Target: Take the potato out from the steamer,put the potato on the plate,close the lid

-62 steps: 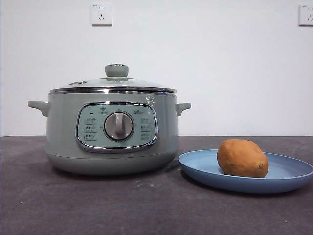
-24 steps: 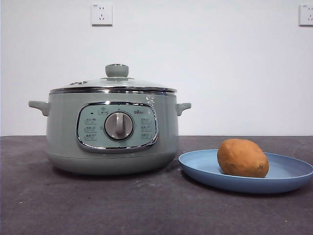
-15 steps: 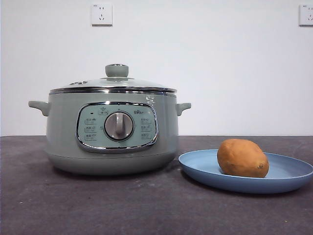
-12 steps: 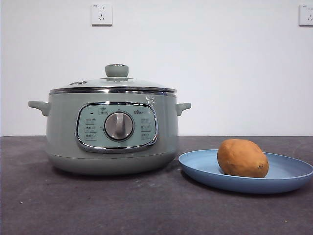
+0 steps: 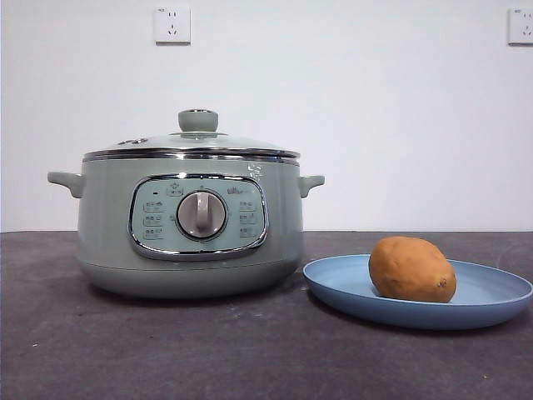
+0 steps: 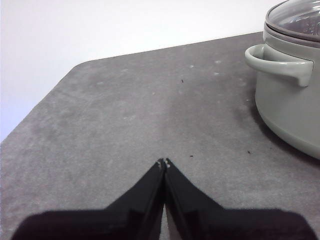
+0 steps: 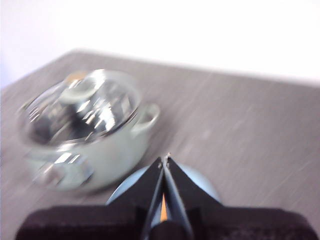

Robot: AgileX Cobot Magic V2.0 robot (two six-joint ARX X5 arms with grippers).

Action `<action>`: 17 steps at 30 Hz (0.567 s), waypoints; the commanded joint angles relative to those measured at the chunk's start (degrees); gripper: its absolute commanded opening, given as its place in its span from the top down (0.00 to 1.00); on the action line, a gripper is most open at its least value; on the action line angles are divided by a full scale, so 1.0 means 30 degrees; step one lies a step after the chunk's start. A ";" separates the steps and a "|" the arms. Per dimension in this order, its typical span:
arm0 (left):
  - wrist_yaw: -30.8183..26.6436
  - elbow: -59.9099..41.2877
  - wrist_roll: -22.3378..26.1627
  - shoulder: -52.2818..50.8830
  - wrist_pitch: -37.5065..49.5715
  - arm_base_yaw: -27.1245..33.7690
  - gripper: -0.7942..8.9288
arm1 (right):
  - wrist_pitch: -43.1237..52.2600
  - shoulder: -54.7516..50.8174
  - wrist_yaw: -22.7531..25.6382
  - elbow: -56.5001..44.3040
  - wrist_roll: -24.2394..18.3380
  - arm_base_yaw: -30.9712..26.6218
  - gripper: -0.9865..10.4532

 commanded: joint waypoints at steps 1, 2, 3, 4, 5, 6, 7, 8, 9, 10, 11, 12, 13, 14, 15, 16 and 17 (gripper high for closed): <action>-0.0044 -0.0262 -0.0117 -0.0015 -0.0036 0.0073 0.92 | 0.3242 -0.1479 0.0663 -0.2754 0.0124 -0.0335 0.91; -0.0044 -0.0262 -0.0117 -0.0015 -0.0036 0.0073 0.92 | 0.4277 -0.2047 0.0954 -0.3657 0.0430 -0.0437 0.91; -0.0044 -0.0262 -0.0117 -0.0015 -0.0036 0.0073 0.92 | 0.5275 -0.2557 0.1311 -0.4539 0.0780 -0.0546 0.91; -0.0036 -0.0262 -0.0117 -0.0015 -0.0036 0.0073 0.92 | 0.6040 -0.2980 0.1698 -0.5231 0.1100 -0.0605 0.91; -0.0044 -0.0262 -0.0117 -0.0015 -0.0036 0.0073 0.92 | 0.6863 -0.3446 0.2266 -0.6011 0.1392 -0.0656 0.91; -0.0044 -0.0262 -0.0117 -0.0015 -0.0036 0.0073 0.92 | 0.7628 -0.3883 0.2929 -0.6761 0.1552 -0.0656 0.91; -0.0044 -0.0262 -0.0117 -0.0015 -0.0036 0.0073 0.92 | 0.8225 -0.4277 0.3461 -0.7373 0.1588 -0.0656 0.91; -0.0044 -0.0262 -0.0117 -0.0015 -0.0036 0.0073 0.92 | 0.8801 -0.4728 0.3898 -0.8058 0.1596 -0.0656 0.91; -0.0044 -0.0262 -0.0117 -0.0015 -0.0036 0.0073 0.92 | 0.9275 -0.5173 0.4014 -0.8699 0.1581 -0.0656 0.91; -0.0044 -0.0262 -0.0117 -0.0015 -0.0036 0.0073 0.92 | 0.9610 -0.5537 0.4022 -0.9209 0.1581 -0.0656 0.91; -0.0044 -0.0262 -0.0117 -0.0015 -0.0036 0.0073 0.92 | 0.9777 -0.5960 0.4095 -0.9748 0.1574 -0.0656 0.91; -0.0044 -0.0262 -0.0117 -0.0015 -0.0036 0.0073 0.92 | 0.9887 -0.6353 0.4350 -1.0265 0.1581 -0.0656 0.91; -0.0036 -0.0262 -0.0117 -0.0015 -0.0036 0.0073 0.92 | 0.9894 -0.6652 0.4503 -1.0717 0.1574 -0.0656 0.91; -0.0044 -0.0262 -0.0117 -0.0015 -0.0036 0.0073 0.92 | 0.9894 -0.6951 0.4765 -1.1183 0.1574 -0.0656 0.91; -0.0044 -0.0262 -0.0117 -0.0015 -0.0036 0.0073 0.92 | 0.9887 -0.7242 0.4881 -1.1664 0.1581 -0.0656 0.91; -0.0044 -0.0262 -0.0117 -0.0015 -0.0036 0.0073 0.92 | 0.9879 -0.7468 0.4852 -1.2065 0.1581 -0.0656 0.91; -0.0036 -0.0262 -0.0117 -0.0015 -0.0036 0.0073 0.92 | 0.9879 -0.7715 0.4852 -1.2502 0.1632 -0.0656 0.91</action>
